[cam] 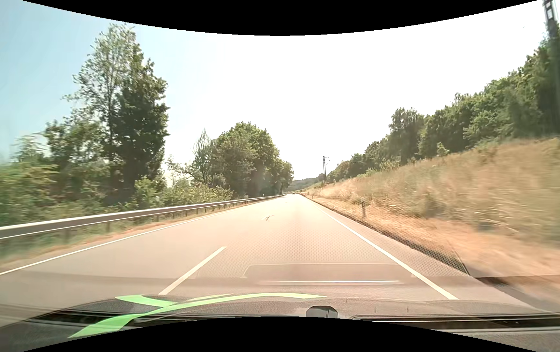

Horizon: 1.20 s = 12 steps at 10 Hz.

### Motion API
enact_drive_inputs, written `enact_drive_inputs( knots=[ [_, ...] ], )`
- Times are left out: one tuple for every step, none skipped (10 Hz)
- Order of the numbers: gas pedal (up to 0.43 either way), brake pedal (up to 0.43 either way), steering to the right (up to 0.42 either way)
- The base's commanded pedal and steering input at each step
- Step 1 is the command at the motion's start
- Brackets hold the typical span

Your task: Follow the waypoints while adhering to traffic rules and regulations

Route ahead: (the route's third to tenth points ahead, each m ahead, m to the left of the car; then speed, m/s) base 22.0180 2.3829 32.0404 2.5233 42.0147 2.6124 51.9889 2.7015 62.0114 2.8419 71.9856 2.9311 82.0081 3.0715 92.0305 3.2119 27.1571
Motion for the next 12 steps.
enact_drive_inputs(
  knots=[
    [0.280, 0.000, -0.002],
    [0.287, 0.000, -0.002],
    [0.299, 0.000, -0.003],
    [0.299, 0.000, -0.003],
    [0.299, 0.000, -0.002],
    [0.299, 0.000, -0.002],
    [0.299, 0.000, -0.002],
    [0.280, 0.000, -0.002],
    [0.280, 0.000, -0.002],
    [0.280, 0.000, -0.002],
    [0.280, 0.000, -0.003],
    [0.280, 0.000, -0.003]
  ],
)
